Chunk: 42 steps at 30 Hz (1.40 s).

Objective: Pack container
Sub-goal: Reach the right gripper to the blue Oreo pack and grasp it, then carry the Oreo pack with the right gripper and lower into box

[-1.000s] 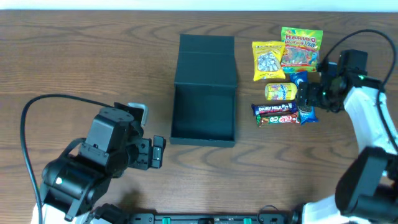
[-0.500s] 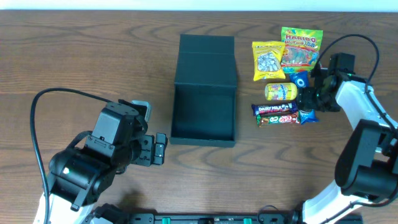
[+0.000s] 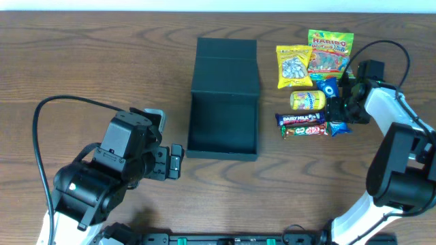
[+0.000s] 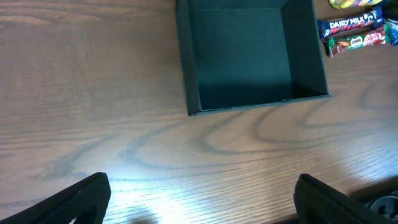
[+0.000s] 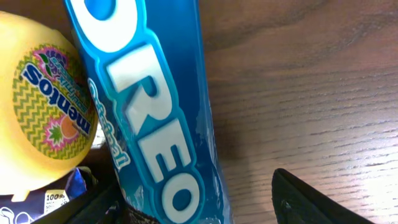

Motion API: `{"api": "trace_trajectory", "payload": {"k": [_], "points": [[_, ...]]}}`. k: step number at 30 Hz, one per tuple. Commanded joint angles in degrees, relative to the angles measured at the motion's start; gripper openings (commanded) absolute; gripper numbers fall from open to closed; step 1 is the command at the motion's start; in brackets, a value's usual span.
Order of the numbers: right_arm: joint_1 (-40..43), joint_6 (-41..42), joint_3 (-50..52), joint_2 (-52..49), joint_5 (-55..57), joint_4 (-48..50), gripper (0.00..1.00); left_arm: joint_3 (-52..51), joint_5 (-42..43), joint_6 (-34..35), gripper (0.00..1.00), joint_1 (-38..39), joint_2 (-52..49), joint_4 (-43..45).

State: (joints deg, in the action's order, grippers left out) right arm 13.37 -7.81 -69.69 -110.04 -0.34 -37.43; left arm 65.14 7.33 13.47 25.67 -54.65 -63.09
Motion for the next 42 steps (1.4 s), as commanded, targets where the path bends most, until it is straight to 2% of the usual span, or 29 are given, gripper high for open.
{"api": "trace_trajectory", "payload": {"k": [1, 7, 13, 17, 22, 27, 31, 35, 38, 42], "points": [[0.4, 0.3, -0.6, -0.7, 0.6, 0.2, 0.7, -0.3, -0.2, -0.6, 0.95, -0.1, -0.1, 0.0], [0.4, 0.3, -0.6, -0.7, 0.6, -0.3, 0.5, -0.3, -0.2, -0.7, 0.95, -0.1, -0.1, 0.0], [0.5, 0.7, -0.9, -0.7, 0.6, -2.1, 0.45, -0.3, -0.2, -0.7, 0.95, -0.1, -0.1, 0.0], [0.8, 2.2, -2.8, -0.7, 0.5, -4.8, 0.32, -0.3, -0.2, -0.7, 0.95, -0.1, -0.1, 0.0], [1.0, 4.4, -9.1, -0.2, 0.5, -10.7, 0.21, -0.3, -0.3, -0.7, 0.95, -0.1, -0.1, 0.0], [0.9, 4.6, -20.4, 0.0, -0.2, -20.2, 0.08, -0.3, -0.3, -0.7, 0.95, -0.1, -0.1, 0.0], [0.7, 4.5, -30.3, 0.0, -2.9, -27.9, 0.02, -0.3, -0.3, -0.7, 0.95, -0.1, -0.1, 0.5], [-0.9, 3.1, -37.4, 0.1, -10.1, -32.5, 0.01, -0.3, -0.3, -0.7, 0.95, -0.1, -0.1, 1.7], [-4.3, -5.5, -39.9, 0.1, -19.8, -34.6, 0.01, -0.3, -0.5, -1.3, 0.95, -0.2, 0.1, 2.8], [-10.8, -11.2, -40.0, 0.0, -21.6, -35.2, 0.02, -0.2, -2.0, -1.4, 0.96, -0.2, 0.4, 3.4]]}}
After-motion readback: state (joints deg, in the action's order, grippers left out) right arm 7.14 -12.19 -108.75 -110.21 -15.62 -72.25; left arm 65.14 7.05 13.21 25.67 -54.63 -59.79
